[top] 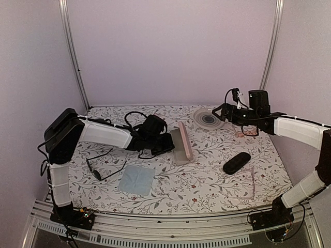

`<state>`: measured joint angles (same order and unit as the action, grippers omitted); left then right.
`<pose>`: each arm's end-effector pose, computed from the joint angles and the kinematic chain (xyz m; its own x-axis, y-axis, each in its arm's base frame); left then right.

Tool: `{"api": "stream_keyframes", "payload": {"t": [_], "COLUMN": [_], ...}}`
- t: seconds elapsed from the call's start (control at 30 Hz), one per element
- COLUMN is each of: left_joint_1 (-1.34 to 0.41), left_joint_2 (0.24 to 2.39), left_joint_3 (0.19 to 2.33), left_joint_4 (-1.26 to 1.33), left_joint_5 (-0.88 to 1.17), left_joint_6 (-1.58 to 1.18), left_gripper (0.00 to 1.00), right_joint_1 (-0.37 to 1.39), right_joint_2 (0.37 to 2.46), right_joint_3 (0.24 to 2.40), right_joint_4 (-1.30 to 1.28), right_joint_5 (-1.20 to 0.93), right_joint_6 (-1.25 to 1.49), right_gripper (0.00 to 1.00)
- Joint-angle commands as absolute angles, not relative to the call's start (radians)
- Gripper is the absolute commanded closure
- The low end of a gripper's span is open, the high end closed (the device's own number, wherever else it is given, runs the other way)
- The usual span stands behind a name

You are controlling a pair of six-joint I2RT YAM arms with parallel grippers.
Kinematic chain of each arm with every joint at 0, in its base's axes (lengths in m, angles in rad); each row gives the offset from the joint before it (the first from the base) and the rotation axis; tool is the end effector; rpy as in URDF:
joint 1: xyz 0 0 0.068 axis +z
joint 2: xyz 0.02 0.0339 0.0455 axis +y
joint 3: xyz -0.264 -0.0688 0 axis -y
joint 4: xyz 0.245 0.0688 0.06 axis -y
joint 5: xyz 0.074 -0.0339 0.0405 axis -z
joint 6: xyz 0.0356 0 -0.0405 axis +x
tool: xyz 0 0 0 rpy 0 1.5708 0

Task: Organize the sunglasses
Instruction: Place the opened sunglasses case at the center of the board, then pick up the sunglasses from the corner of the board.

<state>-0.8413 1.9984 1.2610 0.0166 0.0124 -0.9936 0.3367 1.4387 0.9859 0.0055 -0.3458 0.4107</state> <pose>0.2886 -0.3235 0.1611 -0.8699 -0.2842 -0.4031 0.0415 0.7722 -0.6340 0.3063 0.1200 0.2755 -0.6136 0.1832 -0.7681 -0.3864 0.7786 0.4944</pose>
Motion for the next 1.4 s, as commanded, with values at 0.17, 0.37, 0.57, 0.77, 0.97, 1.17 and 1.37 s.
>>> {"api": "stream_keyframes", "payload": {"t": [0.17,0.37,0.57,0.77,0.97,1.17,1.37], "left_joint_1": [-0.823,-0.8,-0.789,-0.784,-0.784,-0.783,-0.786], "left_joint_2": [2.124,2.136,2.155,2.161,2.12,1.997,1.843], "left_joint_3": [1.358,1.372,1.397,1.394,1.346,1.257,1.21], "left_joint_4": [-0.083,-0.138,-0.157,-0.141,-0.064,0.047,0.003], "left_joint_5": [-0.001,-0.005,0.013,0.025,0.033,-0.033,-0.149], "left_joint_6": [-1.199,-1.256,-1.262,-1.254,-1.239,-1.163,-0.994], "left_gripper": [1.0,1.0,0.87,0.83,0.75,0.46,0.25], "right_joint_1": [0.265,0.266,0.265,0.265,0.265,0.264,0.264], "right_joint_2": [1.447,1.455,1.454,1.463,1.477,1.475,1.47], "right_joint_3": [0.921,0.921,0.924,0.927,0.935,0.959,0.988], "right_joint_4": [0.03,0.031,0.026,0.023,0.02,-0.014,-0.088], "right_joint_5": [-0.355,-0.356,-0.335,-0.327,-0.325,-0.293,-0.197], "right_joint_6": [0.385,0.387,0.374,0.368,0.361,0.358,0.413], "right_gripper": [0.01,0.01,0.01,0.01,0.01,0.01,0.01]}}
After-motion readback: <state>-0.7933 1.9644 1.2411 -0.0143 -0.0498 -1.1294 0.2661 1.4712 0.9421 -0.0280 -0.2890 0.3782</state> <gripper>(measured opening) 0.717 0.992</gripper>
